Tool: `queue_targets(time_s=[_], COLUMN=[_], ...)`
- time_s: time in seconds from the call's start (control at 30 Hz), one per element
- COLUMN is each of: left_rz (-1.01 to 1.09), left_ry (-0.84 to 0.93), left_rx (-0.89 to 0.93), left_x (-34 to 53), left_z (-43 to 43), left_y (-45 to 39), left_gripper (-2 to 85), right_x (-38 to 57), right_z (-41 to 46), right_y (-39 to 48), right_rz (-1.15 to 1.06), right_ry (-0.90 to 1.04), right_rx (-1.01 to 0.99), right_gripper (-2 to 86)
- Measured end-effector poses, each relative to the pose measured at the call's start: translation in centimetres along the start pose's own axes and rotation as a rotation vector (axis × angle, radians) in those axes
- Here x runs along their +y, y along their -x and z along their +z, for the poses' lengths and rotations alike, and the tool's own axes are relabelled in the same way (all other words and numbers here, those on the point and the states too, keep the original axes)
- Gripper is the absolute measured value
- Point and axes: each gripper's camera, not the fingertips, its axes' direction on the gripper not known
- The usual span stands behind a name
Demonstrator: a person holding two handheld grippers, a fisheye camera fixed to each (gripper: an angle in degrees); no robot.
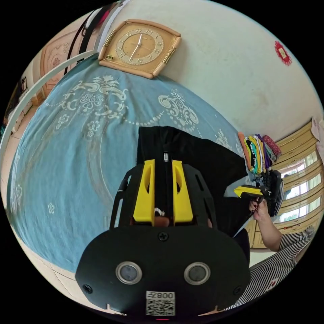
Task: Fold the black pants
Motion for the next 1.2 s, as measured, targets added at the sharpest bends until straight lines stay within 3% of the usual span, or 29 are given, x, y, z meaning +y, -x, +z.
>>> queue_targets(time_s=[0.3, 0.5, 0.63, 0.83, 1.03, 1.13, 1.2], left_rz=[0.096, 0.16, 0.199, 0.136, 0.153, 0.251, 0.28], left_ry=[0.179, 0.074, -0.039, 0.027, -0.175, -0.072, 0.12], left_rx=[-0.117, -0.15, -0.14, -0.225, -0.072, -0.075, -0.205], left_x=[-7.6, -7.3, -6.7, -6.5, -4.4, -3.3, -2.7], left_z=[3.4, 1.2, -1.6, 0.3, -3.1, -1.1, 2.2], left_y=[1.4, 0.6, 0.2, 1.1, -0.2, -2.2, -2.3], left_gripper=[8.7, 4.7, 3.7, 4.7, 4.9, 2.7, 1.5], right_x=[-12.9, -19.5, -20.7, -22.2, -17.7, -14.5, -13.3], right_z=[0.4, 5.6, 4.9, 5.4, 0.4, 1.3, 1.4], right_y=[-2.2, -3.3, -2.6, -4.0, -6.0, -9.3, -10.9], right_rz=[-0.086, -0.116, -0.143, -0.049, 0.01, 0.118, 0.151], right_ry=[0.047, 0.245, 0.168, 0.148, -0.012, 0.065, 0.021], right_rx=[0.316, 0.461, 0.532, 0.427, 0.394, 0.392, 0.336], right_gripper=[7.5, 5.2, 0.6, -0.4, -0.2, 0.0, 0.1])
